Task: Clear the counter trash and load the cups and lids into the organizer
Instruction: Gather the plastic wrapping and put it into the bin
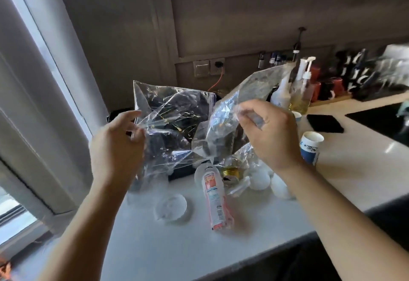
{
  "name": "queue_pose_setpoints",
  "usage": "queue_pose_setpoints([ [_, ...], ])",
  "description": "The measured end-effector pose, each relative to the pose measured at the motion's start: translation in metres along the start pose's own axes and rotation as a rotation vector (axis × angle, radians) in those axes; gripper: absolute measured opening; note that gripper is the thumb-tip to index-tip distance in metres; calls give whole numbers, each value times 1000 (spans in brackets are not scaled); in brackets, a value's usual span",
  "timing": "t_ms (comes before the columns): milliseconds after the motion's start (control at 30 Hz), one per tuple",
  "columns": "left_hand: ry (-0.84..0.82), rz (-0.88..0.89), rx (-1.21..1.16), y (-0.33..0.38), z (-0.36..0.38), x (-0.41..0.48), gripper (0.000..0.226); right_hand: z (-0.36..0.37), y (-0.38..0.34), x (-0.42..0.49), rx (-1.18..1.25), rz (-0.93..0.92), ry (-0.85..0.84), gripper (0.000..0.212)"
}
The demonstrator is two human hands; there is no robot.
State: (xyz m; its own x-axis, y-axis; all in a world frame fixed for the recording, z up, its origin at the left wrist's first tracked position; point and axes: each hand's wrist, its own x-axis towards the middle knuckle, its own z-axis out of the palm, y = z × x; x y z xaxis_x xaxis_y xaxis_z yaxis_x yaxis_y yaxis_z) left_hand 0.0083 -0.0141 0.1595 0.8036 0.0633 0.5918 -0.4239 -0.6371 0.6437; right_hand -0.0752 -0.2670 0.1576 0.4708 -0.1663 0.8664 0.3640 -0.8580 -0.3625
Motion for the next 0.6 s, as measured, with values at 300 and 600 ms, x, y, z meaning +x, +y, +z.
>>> queue_pose_setpoints([
  [300,-85,132,-340,32,-13,-3,33,-71,-62,-18,-230,-3,130,15],
  [600,-180,192,-581,109,1,-55,30,-176,-78,-60,-323,77,315,9],
])
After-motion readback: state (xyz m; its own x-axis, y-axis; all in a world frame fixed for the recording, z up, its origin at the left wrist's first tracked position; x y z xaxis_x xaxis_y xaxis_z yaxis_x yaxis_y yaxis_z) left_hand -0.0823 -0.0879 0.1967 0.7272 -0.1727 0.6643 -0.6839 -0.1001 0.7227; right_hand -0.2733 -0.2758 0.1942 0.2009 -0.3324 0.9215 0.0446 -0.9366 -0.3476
